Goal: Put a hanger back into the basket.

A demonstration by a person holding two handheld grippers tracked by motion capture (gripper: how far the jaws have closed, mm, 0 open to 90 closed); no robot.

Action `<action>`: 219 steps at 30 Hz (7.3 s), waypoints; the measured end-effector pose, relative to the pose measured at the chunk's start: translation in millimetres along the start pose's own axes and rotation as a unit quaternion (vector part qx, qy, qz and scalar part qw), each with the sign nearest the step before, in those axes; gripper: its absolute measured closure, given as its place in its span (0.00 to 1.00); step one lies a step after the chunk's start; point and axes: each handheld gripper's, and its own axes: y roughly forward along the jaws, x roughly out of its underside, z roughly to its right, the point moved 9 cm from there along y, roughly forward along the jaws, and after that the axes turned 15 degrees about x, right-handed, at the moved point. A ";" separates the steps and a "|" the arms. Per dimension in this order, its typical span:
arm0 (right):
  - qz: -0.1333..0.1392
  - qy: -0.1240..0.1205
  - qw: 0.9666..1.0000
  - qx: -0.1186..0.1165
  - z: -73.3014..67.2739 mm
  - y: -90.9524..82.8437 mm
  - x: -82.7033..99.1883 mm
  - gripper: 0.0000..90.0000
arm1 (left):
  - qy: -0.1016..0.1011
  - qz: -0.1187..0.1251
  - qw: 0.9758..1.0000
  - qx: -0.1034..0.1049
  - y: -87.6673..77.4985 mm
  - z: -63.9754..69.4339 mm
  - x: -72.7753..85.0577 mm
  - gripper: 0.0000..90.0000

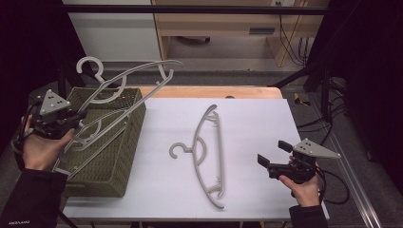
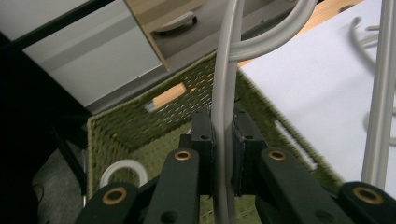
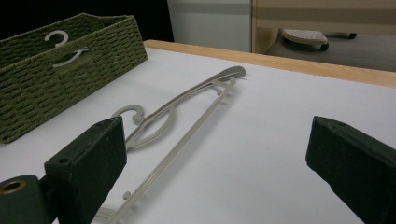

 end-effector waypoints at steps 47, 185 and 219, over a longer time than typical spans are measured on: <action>-0.010 -0.016 1.000 0.004 0.2 2.2 4.5 0.05 | -0.094 -0.105 0.988 -0.071 8.5 -71.0 134.8 0.91; -0.006 -0.046 0.999 -0.009 -13.8 5.9 9.6 0.04 | -0.032 -0.074 0.972 0.220 216.1 302.8 51.2 0.45; -0.002 -0.041 0.999 -0.013 -14.6 4.4 7.6 0.04 | -0.057 -0.096 0.974 0.197 213.7 285.0 54.4 0.59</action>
